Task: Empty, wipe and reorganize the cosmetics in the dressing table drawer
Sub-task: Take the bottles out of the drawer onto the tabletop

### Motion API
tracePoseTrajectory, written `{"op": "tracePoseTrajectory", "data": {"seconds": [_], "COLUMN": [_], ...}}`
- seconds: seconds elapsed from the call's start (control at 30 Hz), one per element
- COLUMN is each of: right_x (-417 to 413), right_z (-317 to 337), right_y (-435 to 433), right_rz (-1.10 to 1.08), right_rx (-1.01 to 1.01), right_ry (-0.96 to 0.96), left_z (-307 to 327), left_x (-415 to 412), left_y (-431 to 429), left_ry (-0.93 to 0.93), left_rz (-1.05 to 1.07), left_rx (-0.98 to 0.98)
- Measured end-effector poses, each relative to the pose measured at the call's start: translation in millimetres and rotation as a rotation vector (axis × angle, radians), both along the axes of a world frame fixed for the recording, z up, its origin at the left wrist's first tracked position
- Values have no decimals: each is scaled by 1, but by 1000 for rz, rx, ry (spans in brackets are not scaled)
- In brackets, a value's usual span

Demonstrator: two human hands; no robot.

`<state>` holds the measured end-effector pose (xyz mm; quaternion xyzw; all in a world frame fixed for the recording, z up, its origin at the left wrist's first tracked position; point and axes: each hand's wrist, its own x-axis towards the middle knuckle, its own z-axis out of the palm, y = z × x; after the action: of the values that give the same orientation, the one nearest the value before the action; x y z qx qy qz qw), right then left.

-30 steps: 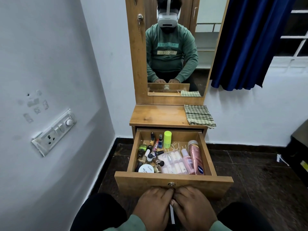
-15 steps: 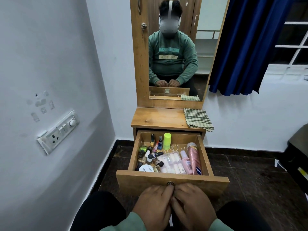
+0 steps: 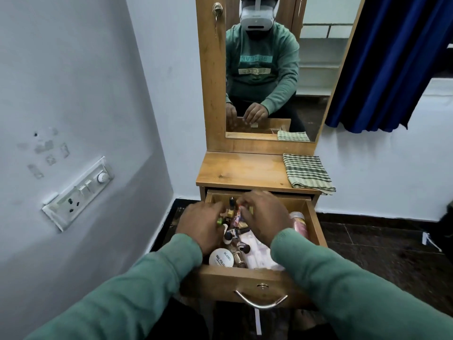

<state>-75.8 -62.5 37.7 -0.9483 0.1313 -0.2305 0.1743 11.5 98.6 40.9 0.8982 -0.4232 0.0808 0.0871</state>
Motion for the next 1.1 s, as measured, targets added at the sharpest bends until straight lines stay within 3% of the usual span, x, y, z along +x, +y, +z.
{"op": "tracePoseTrajectory", "data": {"seconds": [0.13,0.27,0.4,0.8,1.1], "right_x": [45,69,78,78,68], "right_z": [-14,-21,-27,-34,-19], "right_y": [-4,-3,3,4,6], "right_rz": [7,-11,-45,-29,-27], "right_rx": [-180,-437,-535,-504,-471], "right_ry": [21,166,295,319,279], "left_z": [-20,-37,-44,-42,-31], "left_x": [24,28,28,25,26], "left_y": [-10,-14,-14,-23,-27], "left_ry": [-21,-87,-164,-169,-185], "left_rz": [-1,-12,-14,0,59], "left_rx": [234,311,351,382,259]}}
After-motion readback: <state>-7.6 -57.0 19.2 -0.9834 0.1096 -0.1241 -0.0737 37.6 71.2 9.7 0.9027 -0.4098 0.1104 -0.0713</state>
